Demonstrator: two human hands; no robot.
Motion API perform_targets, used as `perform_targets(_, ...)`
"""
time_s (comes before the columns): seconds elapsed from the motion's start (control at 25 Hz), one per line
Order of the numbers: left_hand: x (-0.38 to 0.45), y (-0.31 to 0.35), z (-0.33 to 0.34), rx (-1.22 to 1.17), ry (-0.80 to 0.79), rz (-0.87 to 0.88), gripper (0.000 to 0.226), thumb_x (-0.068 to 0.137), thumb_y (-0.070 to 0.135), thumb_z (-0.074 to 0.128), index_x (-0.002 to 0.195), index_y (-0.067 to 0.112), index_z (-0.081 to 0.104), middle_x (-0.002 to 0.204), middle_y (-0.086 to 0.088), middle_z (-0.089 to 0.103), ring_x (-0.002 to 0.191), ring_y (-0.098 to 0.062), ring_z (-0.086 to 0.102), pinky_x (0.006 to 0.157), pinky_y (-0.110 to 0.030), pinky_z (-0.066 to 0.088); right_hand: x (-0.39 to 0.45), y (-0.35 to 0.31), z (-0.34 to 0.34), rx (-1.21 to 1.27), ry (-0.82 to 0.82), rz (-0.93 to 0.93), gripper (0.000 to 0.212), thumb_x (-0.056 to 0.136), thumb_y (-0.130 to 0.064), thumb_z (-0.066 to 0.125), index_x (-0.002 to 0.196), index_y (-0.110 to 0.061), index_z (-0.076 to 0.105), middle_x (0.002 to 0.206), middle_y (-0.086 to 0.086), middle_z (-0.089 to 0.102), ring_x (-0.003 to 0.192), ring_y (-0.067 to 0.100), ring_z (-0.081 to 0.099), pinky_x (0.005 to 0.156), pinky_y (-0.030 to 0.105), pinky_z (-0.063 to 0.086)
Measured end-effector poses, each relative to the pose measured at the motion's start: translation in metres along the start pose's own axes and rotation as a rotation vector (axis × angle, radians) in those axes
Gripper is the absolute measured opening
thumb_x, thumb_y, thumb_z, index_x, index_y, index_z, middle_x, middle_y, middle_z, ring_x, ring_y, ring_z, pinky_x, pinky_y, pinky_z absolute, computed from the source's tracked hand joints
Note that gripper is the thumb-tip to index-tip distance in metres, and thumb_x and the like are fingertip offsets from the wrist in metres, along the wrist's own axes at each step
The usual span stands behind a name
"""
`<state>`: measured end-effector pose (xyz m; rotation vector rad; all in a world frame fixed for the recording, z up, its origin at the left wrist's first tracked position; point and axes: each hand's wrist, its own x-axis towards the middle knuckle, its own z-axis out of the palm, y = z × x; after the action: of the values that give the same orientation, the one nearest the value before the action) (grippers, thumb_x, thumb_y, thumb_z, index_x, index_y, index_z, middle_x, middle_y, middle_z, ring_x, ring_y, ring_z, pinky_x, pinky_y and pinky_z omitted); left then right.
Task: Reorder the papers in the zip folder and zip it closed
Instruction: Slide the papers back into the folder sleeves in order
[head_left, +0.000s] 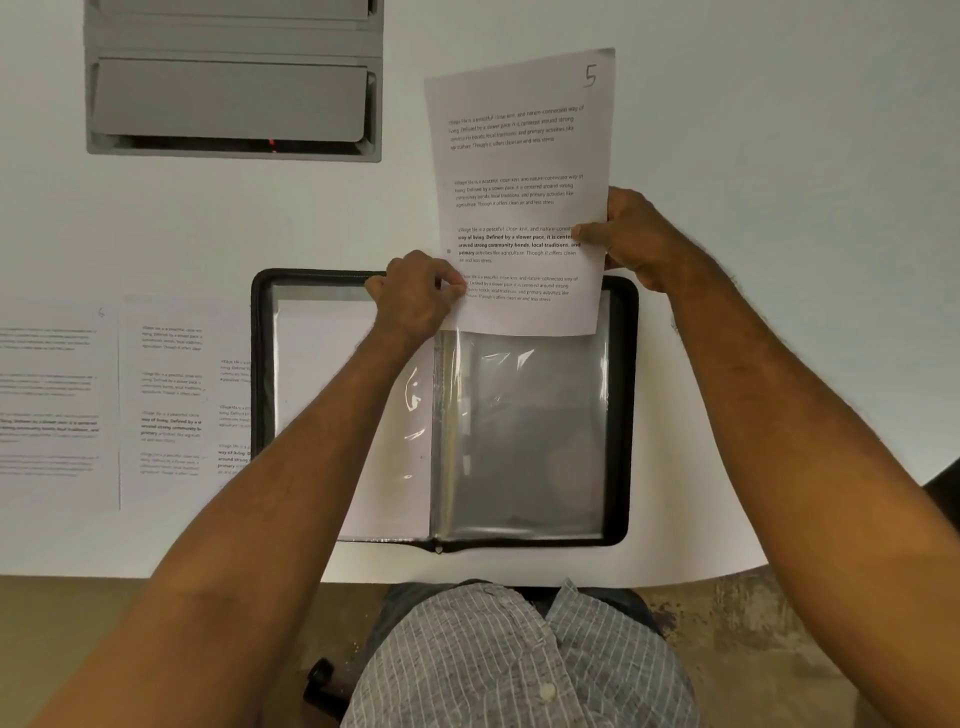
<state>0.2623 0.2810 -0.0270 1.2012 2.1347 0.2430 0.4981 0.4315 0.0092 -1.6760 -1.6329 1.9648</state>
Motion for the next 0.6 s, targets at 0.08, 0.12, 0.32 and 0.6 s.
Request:
perform_targets(0.08, 0.002, -0.001, 0.002, -0.028, 0.0, -0.018, 0.004, 0.09, 0.033, 0.075, 0.091, 0.035, 0.078, 0.109, 0.011, 0.069, 0.11, -0.02, 0.056, 0.087, -0.039, 0.027, -0.001, 0.004, 0.002, 0.011, -0.011, 0.036, 0.049, 0.098, -0.004, 0.066, 0.144, -0.014, 0.055, 0.133, 0.006, 0.067, 0.111, 0.021, 0.069, 0.076, 0.032, 0.063)
perform_targets(0.12, 0.003, -0.002, 0.003, -0.034, -0.001, -0.02, 0.004, 0.09, 0.033, 0.075, 0.089, 0.035, 0.078, 0.109, 0.01, 0.069, 0.112, -0.021, 0.055, 0.086, -0.039, 0.028, -0.001, 0.006, 0.002, 0.017, -0.018, 0.065, 0.049, 0.097, -0.004, 0.068, 0.143, -0.012, 0.056, 0.132, 0.006, 0.067, 0.111, 0.021, 0.069, 0.073, 0.03, 0.063)
perform_targets(0.32, 0.005, -0.007, 0.007, -0.072, -0.042, -0.023, 0.01, 0.091, 0.034, 0.07, 0.083, 0.038, 0.075, 0.102, 0.009, 0.071, 0.109, -0.02, 0.05, 0.083, -0.037, 0.03, -0.005, 0.011, -0.004, -0.075, -0.085, 0.257, 0.045, 0.09, -0.003, 0.076, 0.131, -0.008, 0.06, 0.112, 0.003, 0.07, 0.091, 0.014, 0.07, 0.061, 0.021, 0.061)
perform_targets(0.6, 0.009, -0.006, 0.006, -0.071, -0.069, -0.024, 0.008, 0.091, 0.038, 0.071, 0.083, 0.037, 0.072, 0.095, 0.006, 0.073, 0.096, -0.015, 0.061, 0.083, -0.036, 0.03, 0.002, 0.012, 0.004, 0.041, 0.119, 0.045, 0.035, 0.103, -0.022, 0.063, 0.136, -0.013, 0.063, 0.125, 0.001, 0.071, 0.101, 0.014, 0.072, 0.078, 0.029, 0.062)
